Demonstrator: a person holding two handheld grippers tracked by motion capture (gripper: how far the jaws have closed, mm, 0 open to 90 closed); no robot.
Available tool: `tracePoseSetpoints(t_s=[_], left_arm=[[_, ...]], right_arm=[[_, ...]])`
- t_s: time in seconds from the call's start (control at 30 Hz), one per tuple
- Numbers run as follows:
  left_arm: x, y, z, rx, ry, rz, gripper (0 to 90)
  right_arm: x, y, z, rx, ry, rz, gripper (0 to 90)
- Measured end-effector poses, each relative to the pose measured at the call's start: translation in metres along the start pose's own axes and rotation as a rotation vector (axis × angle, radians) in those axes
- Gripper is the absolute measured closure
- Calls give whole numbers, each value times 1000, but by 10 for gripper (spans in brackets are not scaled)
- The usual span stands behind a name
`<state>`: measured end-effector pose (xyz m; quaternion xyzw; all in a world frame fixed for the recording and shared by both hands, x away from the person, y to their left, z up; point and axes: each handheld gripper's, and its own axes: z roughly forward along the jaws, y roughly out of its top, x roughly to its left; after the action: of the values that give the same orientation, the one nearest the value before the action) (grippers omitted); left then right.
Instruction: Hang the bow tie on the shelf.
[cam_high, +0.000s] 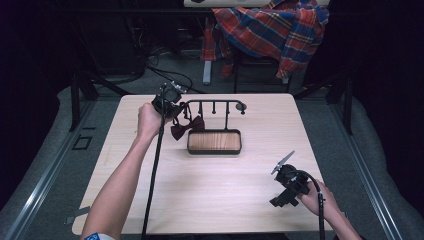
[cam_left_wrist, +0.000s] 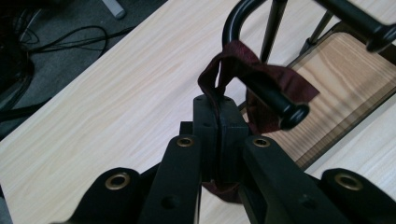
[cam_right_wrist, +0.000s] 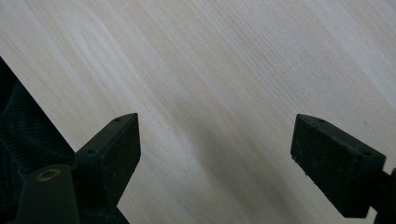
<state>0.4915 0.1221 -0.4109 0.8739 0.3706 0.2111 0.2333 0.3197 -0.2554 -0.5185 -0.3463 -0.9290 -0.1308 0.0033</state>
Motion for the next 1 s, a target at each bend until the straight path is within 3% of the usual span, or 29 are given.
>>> tracePoseSetpoints(t_s=[0.43, 0.47, 0.53, 0.57, 0.6, 0.7, 0.77, 0.83, 1.0], left_arm=[[2, -10, 6, 31, -7, -14, 819], [2, -10, 7, 36, -3, -19, 731], [3, -11, 7, 42, 11, -31, 635], [3, -11, 7, 45, 15, -35, 635], [4, -11, 7, 50, 10, -45, 542], [6, -13, 5, 48, 7, -62, 401], [7, -13, 4, 52, -1, -63, 363], [7, -14, 2, 49, -10, -65, 263], [7, -15, -7, 46, -36, -58, 157]], right_arm=[[0, 0, 0, 2, -1, -2, 159], [0, 0, 0, 0, -1, -1, 159], [0, 0, 0, -6, 2, 2, 159], [0, 0, 0, -7, 2, 2, 159], [0, 0, 0, -3, -2, 2, 159], [0, 0, 0, -12, 6, 8, 159], [0, 0, -1, -12, 5, 8, 159], [0, 0, -1, -15, 6, 9, 159], [0, 0, -1, -14, 1, 6, 159]])
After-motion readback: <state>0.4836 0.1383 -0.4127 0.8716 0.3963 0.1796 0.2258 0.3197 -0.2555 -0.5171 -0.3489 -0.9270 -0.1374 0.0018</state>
